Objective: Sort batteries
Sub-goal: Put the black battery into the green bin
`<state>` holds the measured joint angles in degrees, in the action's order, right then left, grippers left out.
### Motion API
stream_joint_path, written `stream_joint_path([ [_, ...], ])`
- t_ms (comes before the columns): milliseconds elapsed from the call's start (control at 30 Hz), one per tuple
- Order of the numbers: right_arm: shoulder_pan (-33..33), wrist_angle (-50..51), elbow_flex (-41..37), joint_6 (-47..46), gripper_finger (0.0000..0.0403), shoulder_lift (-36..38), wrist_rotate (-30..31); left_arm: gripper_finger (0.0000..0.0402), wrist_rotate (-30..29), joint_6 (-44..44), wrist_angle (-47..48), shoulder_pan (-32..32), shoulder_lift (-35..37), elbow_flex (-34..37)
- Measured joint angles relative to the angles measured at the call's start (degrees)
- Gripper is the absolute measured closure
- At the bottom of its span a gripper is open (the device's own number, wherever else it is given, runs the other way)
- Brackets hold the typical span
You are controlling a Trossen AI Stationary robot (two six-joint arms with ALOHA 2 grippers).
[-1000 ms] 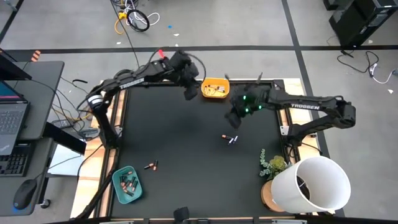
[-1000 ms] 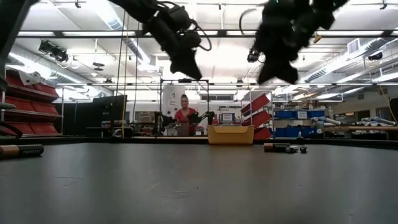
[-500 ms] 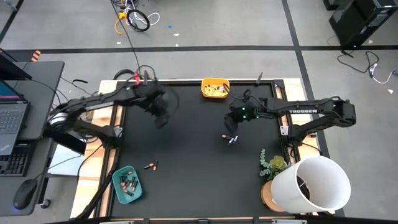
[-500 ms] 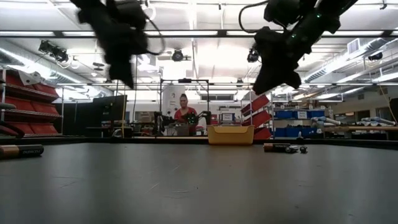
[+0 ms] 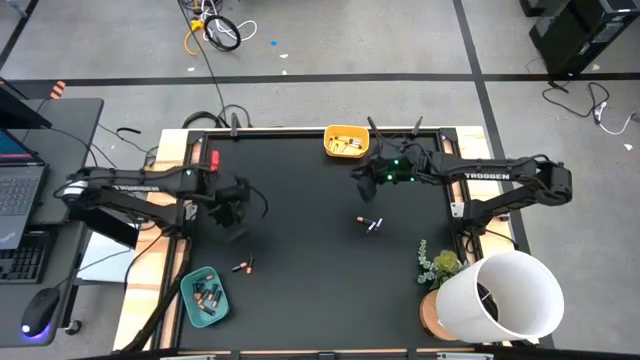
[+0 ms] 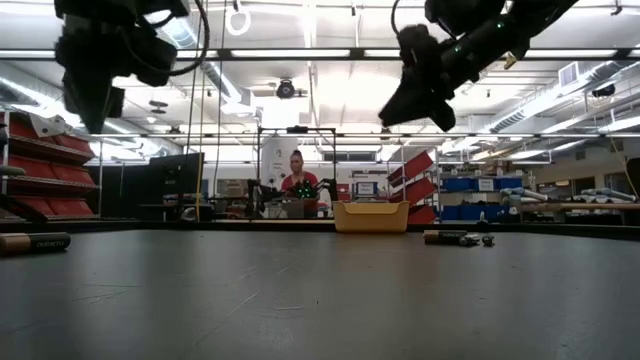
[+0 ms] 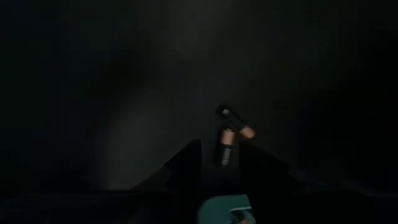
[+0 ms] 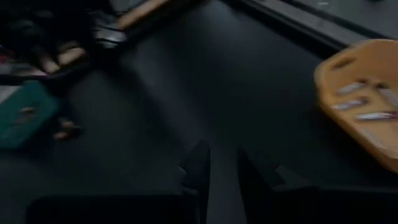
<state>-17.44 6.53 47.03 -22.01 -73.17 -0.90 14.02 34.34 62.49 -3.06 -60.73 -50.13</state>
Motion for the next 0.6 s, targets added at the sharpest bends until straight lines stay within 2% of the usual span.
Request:
stream_joint_path([
  [167,4.29,-0.75,0.00,1.42,0.0336,0.00,-0.30,0.0275,-4.12,13.84,-2.27,10.72,-1.10,0.22],
  [267,7.64,-1.01,0.01,-1.42,0.0336,0.00,0.02,0.0275,-8.69,19.05,-2.69,16.83,-1.43,0.22],
  [367,11.78,-1.48,0.00,-3.19,0.0336,-0.02,1.98,0.0275,-13.94,20.13,-2.77,22.28,-2.03,0.25],
  [467,15.43,-2.19,0.02,-1.09,0.0336,-0.02,4.60,0.0275,-19.01,18.58,-2.90,26.11,-3.17,0.88],
  [600,18.63,-4.66,0.02,-1.89,0.0337,-0.02,7.46,0.0270,-20.92,18.30,-4.54,29.29,-5.23,3.00],
])
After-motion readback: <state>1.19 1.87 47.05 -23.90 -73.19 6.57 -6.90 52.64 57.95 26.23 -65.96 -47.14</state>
